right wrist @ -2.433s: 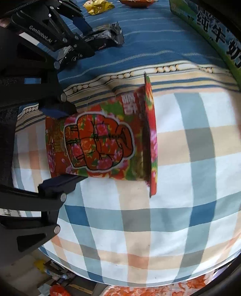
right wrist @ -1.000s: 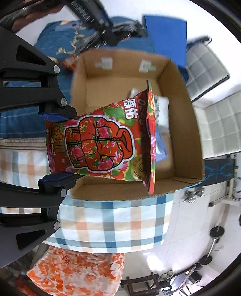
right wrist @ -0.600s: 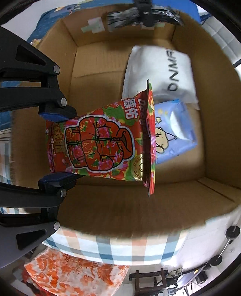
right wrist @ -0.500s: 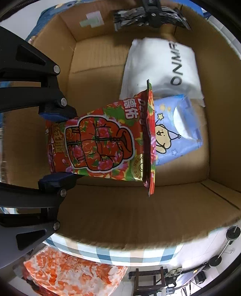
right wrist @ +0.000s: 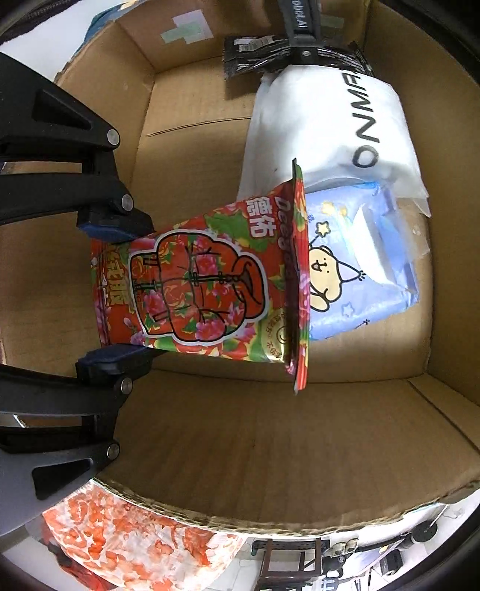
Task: Organize snacks
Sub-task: 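Carry both bags into the box and open both tools, then grasp the orange panda bag with left tool while right tool grasps yellow bag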
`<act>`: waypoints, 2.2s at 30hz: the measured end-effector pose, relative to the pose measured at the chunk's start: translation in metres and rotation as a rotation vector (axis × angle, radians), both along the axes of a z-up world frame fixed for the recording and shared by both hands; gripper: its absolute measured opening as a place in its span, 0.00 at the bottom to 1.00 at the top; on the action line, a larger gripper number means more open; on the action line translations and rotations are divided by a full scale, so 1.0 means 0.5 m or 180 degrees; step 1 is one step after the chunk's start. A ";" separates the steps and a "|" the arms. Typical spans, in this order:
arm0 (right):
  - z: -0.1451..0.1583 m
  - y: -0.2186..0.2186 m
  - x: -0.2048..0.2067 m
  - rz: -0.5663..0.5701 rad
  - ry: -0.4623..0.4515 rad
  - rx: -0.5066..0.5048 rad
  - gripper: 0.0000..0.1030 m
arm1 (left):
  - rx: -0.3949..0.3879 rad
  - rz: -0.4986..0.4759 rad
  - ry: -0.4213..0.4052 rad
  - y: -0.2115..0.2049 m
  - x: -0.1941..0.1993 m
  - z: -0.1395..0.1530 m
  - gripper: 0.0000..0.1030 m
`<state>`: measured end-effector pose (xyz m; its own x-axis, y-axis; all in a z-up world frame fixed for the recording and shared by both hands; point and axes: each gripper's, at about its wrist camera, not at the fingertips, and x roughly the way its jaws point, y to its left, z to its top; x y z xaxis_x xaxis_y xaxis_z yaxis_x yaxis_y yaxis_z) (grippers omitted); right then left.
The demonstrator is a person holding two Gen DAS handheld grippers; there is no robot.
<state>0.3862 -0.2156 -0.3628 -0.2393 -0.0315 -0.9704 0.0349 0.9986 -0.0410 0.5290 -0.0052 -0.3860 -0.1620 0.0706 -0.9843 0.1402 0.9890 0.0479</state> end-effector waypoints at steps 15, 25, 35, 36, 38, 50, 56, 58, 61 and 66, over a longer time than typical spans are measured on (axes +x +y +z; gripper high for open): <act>0.028 0.018 0.040 0.0000 -0.0002 0.0053 0.71 | -0.0172 0.0137 -0.0115 0.039 0.003 0.087 0.57; 0.108 0.018 0.034 -0.0159 -0.0350 0.0182 0.91 | -0.0420 0.0285 -0.0560 0.068 -0.115 0.176 0.71; 0.185 0.043 -0.041 -0.0093 -0.0703 0.0202 1.00 | -0.0401 0.0251 -0.0933 0.057 -0.229 0.229 0.98; 0.170 0.019 -0.059 -0.0082 -0.0749 0.0211 1.00 | -0.0420 0.0255 -0.0967 0.054 -0.236 0.237 0.98; 0.190 0.020 -0.075 -0.0048 -0.0862 0.0165 1.00 | -0.0447 0.0234 -0.1056 0.050 -0.251 0.259 0.98; 0.312 -0.007 -0.208 -0.0057 -0.1476 0.0170 1.00 | -0.0326 0.0050 -0.1771 0.000 -0.394 0.402 0.98; 0.343 -0.012 -0.263 -0.0063 -0.1557 0.0309 1.00 | -0.0318 0.0324 -0.1835 0.028 -0.473 0.421 0.98; 0.343 -0.006 -0.279 -0.0029 -0.1542 0.0379 1.00 | -0.0247 0.0498 -0.1820 0.068 -0.514 0.413 0.98; 0.335 0.020 -0.304 0.0088 -0.1489 0.0512 1.00 | -0.0082 0.0782 -0.1674 0.144 -0.571 0.381 0.98; 0.280 0.118 -0.347 0.0352 -0.1225 0.0713 1.00 | 0.0101 0.1346 -0.1228 0.315 -0.663 0.289 0.98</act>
